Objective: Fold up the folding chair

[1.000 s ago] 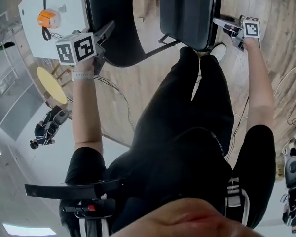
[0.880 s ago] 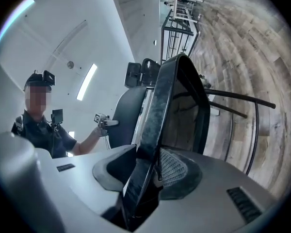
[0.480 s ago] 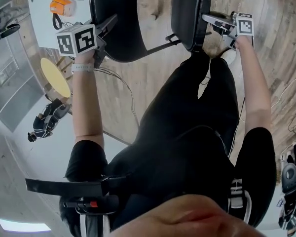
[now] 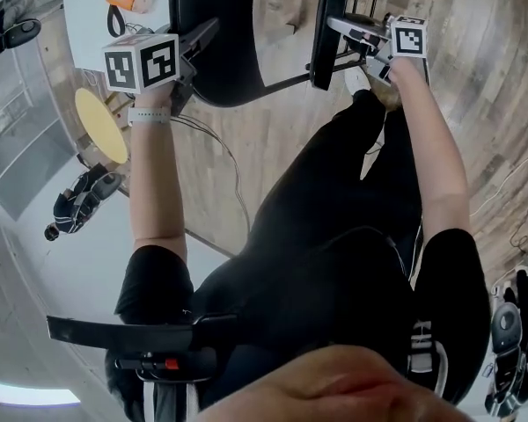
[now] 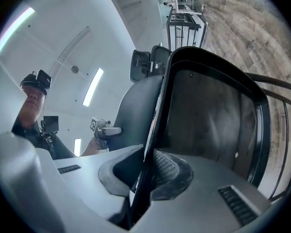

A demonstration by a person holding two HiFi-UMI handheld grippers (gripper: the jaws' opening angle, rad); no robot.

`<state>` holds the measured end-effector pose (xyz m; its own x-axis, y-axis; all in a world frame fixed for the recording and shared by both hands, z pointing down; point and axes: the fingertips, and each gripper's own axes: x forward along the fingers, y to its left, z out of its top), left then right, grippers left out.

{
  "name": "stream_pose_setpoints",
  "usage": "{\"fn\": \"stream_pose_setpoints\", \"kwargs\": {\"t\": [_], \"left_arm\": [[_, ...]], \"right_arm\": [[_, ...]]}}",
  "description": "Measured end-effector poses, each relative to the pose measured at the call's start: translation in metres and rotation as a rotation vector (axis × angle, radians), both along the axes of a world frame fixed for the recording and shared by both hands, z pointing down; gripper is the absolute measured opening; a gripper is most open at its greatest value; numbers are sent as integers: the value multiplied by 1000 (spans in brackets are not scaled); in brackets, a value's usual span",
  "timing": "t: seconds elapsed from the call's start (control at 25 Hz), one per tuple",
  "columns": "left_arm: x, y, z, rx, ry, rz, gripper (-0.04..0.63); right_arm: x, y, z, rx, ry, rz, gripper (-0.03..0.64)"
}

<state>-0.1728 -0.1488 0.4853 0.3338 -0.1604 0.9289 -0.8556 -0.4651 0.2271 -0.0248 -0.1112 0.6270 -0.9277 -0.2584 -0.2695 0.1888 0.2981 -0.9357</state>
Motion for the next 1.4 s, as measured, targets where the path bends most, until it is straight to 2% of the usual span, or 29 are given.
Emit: {"fn": "stream_pose_setpoints", "kwargs": {"t": [0.16, 0.32, 0.6, 0.96, 1.4], "left_arm": [[-10, -3, -3, 3, -11, 3, 58], [-19, -7, -3, 3, -14, -5, 58], [-33, -11, -9, 16, -38, -8, 58], [-62, -18, -8, 15, -41, -14, 59], [-74, -22, 3, 14, -25, -6, 70]], "right_arm": [[-35, -10, -2, -17, 27, 3, 43], [-59, -20, 3, -18, 128, -4, 43], [-109, -34, 2, -35, 220, -18, 43], [-153, -46, 3, -54, 245, -31, 44], [-162, -48, 13, -62, 236, -37, 44]]}}
